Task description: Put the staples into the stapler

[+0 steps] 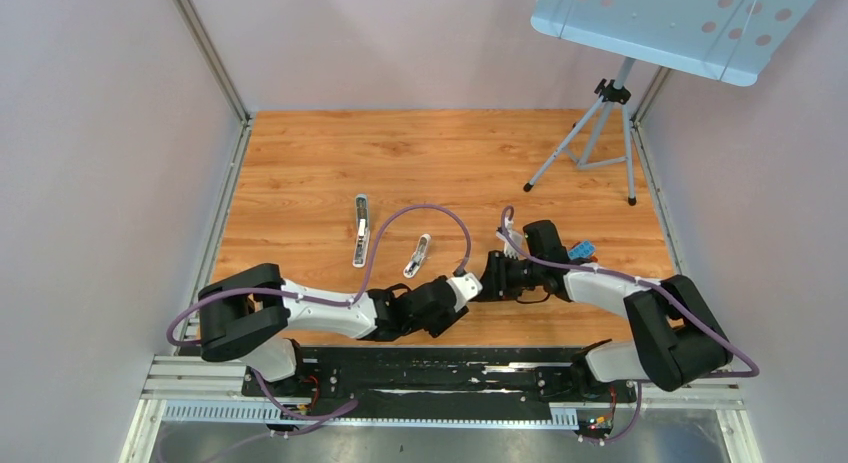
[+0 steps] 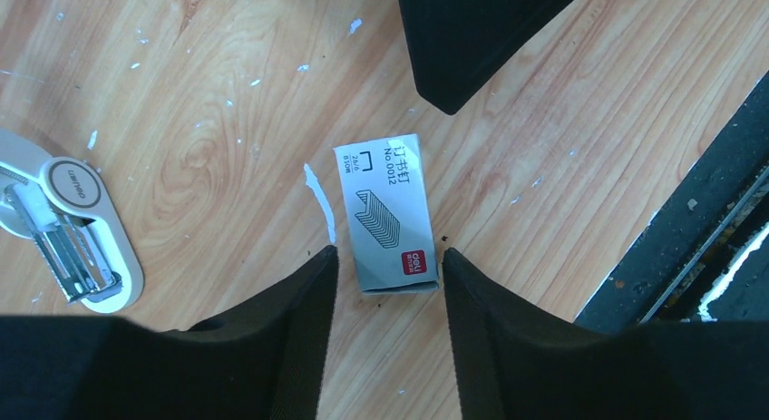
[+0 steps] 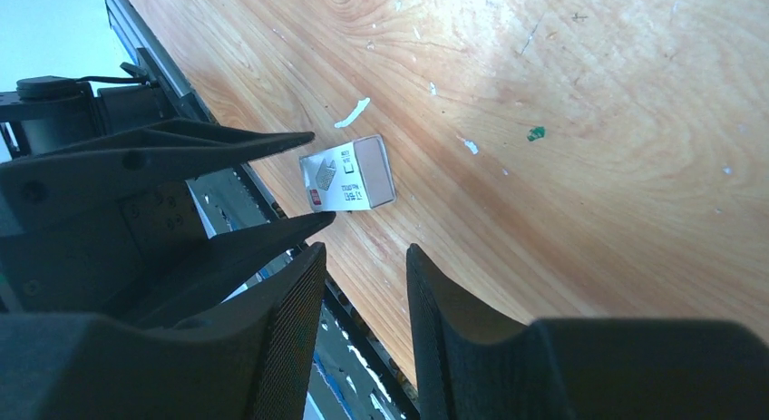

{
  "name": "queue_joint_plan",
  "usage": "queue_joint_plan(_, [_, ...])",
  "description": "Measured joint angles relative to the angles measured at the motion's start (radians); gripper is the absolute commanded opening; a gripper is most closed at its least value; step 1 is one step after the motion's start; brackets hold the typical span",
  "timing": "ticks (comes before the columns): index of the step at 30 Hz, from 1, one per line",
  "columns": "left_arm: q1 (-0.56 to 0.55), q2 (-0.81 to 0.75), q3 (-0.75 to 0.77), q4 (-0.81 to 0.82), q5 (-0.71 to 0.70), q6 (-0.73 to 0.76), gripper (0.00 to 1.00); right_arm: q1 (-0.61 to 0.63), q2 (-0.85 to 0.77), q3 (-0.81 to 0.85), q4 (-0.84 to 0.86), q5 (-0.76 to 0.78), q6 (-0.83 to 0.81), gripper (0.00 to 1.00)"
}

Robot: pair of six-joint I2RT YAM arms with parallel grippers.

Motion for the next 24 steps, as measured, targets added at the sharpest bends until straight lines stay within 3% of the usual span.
queue_joint_plan(4, [0.0,-0.015,0.0,0.003,-0.01,-0.003,0.63,0.0,0.024,0.0,0.01,-0.005,0.006,0.42])
queue_joint_plan(10, [0.0,-0.002,0.009,0.016,-0.023,-0.014,0.65,0.0,0.024,0.0,0.014,-0.003,0.009,0.43])
queue_joint_plan(24, [0.023,0.055,0.035,0.036,0.005,-0.005,0.45,0.0,0.029,0.0,0.014,-0.002,0.008,0.41])
